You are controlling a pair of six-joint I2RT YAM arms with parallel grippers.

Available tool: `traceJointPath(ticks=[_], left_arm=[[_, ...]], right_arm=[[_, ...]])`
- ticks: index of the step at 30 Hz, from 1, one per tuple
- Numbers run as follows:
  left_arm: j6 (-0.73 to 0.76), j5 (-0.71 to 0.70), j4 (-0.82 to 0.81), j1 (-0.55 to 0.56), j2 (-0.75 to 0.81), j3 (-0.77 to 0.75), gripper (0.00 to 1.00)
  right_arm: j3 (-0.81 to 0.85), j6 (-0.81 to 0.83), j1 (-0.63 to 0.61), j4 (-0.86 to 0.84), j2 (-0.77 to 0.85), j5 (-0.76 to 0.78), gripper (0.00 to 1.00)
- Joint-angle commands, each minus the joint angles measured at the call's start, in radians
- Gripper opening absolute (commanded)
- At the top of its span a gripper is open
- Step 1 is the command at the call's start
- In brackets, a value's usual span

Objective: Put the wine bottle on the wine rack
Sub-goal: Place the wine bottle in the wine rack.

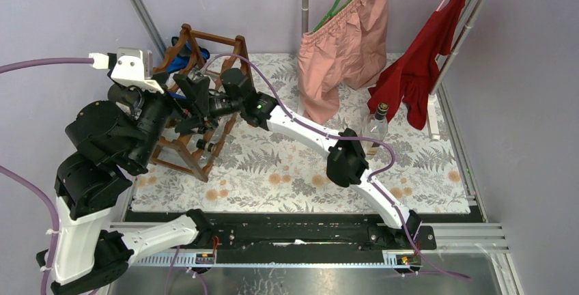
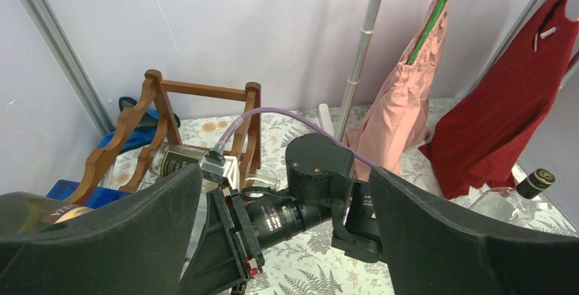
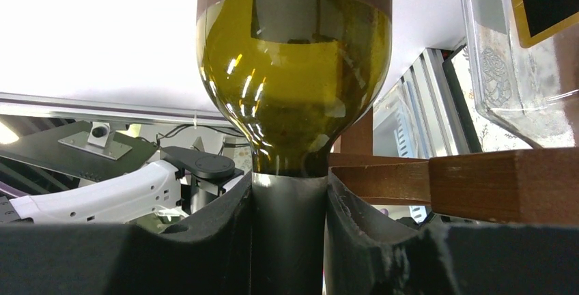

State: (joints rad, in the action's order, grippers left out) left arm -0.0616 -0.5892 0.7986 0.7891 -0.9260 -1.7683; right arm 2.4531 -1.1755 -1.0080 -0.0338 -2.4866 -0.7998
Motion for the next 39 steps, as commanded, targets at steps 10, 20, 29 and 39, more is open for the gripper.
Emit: traceJointPath(ticks=[10, 20, 29, 39], left_arm=[[-0.043, -0.069, 0.011, -0.006, 0.012, 0.009, 0.99], [-0.072, -0.129, 0.042, -0.006, 0.046, 0.062, 0.99], [-0.092, -0.145, 0.079, -0.006, 0.046, 0.077, 0.99], [-0.170, -0.254, 0.128, -0.005, 0.119, 0.180, 0.99]], right_arm=[[0.110, -0.031, -0.020, -0.166, 0.030, 0.004, 0.17], [0.079, -0.050, -0.021, -0.140, 0.025, 0.014, 0.19], [0.078, -0.051, -0.025, -0.115, 0.014, 0.024, 0.26], [0.071, -0.052, -0.026, -0.104, 0.016, 0.025, 0.34]])
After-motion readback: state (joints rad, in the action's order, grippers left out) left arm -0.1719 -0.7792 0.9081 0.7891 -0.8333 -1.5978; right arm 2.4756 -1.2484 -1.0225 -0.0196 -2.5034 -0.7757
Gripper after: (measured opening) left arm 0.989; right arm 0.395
